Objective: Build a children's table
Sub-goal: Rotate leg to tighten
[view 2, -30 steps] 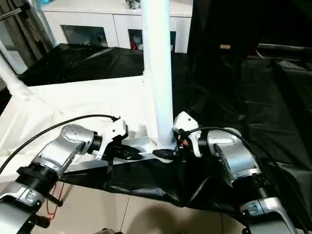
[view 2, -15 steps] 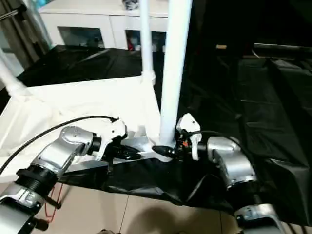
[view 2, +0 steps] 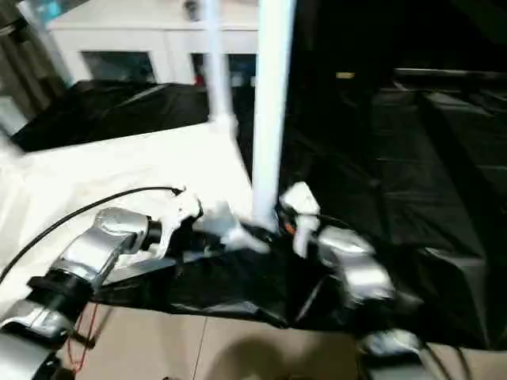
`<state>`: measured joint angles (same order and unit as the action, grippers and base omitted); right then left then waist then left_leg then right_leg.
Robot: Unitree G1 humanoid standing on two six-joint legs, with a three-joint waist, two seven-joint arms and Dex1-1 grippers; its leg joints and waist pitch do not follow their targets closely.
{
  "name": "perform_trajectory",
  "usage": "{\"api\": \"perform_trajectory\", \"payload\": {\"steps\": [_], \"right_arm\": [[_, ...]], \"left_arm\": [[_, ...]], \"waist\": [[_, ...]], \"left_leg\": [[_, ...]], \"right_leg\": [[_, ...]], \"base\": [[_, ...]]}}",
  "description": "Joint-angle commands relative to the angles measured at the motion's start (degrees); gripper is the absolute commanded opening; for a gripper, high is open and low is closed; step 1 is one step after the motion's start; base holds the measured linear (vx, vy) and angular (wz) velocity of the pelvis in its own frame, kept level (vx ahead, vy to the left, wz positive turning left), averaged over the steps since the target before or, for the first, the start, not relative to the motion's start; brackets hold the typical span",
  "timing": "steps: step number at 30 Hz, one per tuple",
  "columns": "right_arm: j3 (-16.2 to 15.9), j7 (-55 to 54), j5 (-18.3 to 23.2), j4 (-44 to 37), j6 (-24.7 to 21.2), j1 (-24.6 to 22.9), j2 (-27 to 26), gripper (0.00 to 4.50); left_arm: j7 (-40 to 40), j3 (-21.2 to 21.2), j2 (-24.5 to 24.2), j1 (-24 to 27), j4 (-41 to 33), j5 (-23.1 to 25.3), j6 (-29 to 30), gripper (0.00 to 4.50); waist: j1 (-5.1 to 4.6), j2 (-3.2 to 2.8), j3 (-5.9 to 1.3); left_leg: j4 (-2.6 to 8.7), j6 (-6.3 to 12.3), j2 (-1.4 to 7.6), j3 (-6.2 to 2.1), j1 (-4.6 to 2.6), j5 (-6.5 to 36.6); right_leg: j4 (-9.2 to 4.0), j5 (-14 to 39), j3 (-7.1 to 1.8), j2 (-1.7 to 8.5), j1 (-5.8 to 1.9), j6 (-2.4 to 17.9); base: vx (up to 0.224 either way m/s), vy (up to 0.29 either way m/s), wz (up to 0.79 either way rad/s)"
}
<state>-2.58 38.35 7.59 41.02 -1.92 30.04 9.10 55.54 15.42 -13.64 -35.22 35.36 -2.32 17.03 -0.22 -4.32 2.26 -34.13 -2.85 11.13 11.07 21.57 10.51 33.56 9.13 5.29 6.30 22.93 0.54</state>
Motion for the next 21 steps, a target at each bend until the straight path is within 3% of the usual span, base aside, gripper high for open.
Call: {"api": "perform_trajectory", "payload": {"steps": [1,3,4,5,8,16,17,21], "right_arm": [[-0.7,-8.7,-3.8,9.3,-4.2,-1.2,-1.8,2.74],[0.7,-14.8,-3.4,12.8,-4.7,1.2,-4.1,2.74],[1.1,-17.7,-3.4,14.1,-5.0,2.4,-5.0,2.74],[1.4,-19.7,-3.4,15.2,-5.0,3.3,-5.7,2.74],[2.1,-25.8,-3.7,19.3,-5.6,7.0,-7.9,2.74],[1.5,-22.9,-4.6,22.7,-0.4,10.5,-9.8,2.74],[1.5,-22.3,-4.4,22.6,0.1,10.7,-9.7,3.30],[2.1,-19.7,-3.9,22.2,1.2,11.7,-8.8,3.64]], "left_arm": [[-2.3,-2.1,3.2,-4.3,-1.2,-1.9,-1.1,0.00],[-8.0,-3.2,5.8,-6.0,1.5,-1.3,-0.4,0.00],[-10.1,-3.5,6.9,-6.6,2.4,-1.0,-0.2,0.00],[-11.3,-3.7,7.7,-7.0,2.9,-0.8,-0.1,0.00],[-14.3,-3.3,10.2,-7.6,3.6,0.2,-0.3,0.00],[-11.4,-0.7,9.7,-6.9,3.3,1.5,-3.3,0.00],[-10.8,-0.4,9.2,-6.8,3.2,1.8,-3.7,0.00],[-8.3,0.3,7.8,-6.0,2.1,2.0,-4.5,0.00]], "waist": [[-0.02,-0.06,-3.06],[-0.05,0.18,-3.06],[-0.09,0.00,-3.11],[-0.02,0.29,-3.11],[0.00,0.10,-3.18],[0.03,0.05,-3.33],[0.02,0.01,-3.33],[-0.06,0.11,-3.47]], "left_leg": [[4.41,0.61,1.28,-1.15,-1.03,21.4],[4.46,0.13,1.30,-1.32,-1.20,22.3],[4.42,0.21,1.29,-1.30,-1.30,22.3],[4.41,0.58,1.23,-1.25,-1.17,22.0],[4.45,0.90,1.27,-1.29,-1.03,21.0],[4.54,2.03,1.34,-1.21,-0.70,20.8],[4.53,2.08,1.33,-1.21,-0.71,20.9],[4.47,2.31,1.35,-1.17,-0.55,20.1]], "right_leg": [[-4.74,22.4,-1.77,2.12,-2.30,11.8],[-5.07,24.6,-1.69,2.19,-2.35,10.9],[-5.08,24.6,-1.77,2.21,-2.20,10.7],[-5.19,24.7,-1.74,2.17,-2.22,10.5],[-5.14,24.1,-1.73,2.23,-2.25,10.5],[-4.81,21.0,-1.79,2.24,-2.39,11.2],[-4.83,21.1,-1.79,2.25,-2.40,11.3],[-4.61,19.5,-1.89,2.31,-2.57,11.9]], "base": [[0.000,0.000,0.00],[0.000,0.000,0.00],[0.000,0.000,0.00],[0.000,0.000,0.00],[0.000,0.000,0.00],[0.000,0.000,0.00],[0.000,0.000,0.00],[0.000,0.000,0.00]]}}
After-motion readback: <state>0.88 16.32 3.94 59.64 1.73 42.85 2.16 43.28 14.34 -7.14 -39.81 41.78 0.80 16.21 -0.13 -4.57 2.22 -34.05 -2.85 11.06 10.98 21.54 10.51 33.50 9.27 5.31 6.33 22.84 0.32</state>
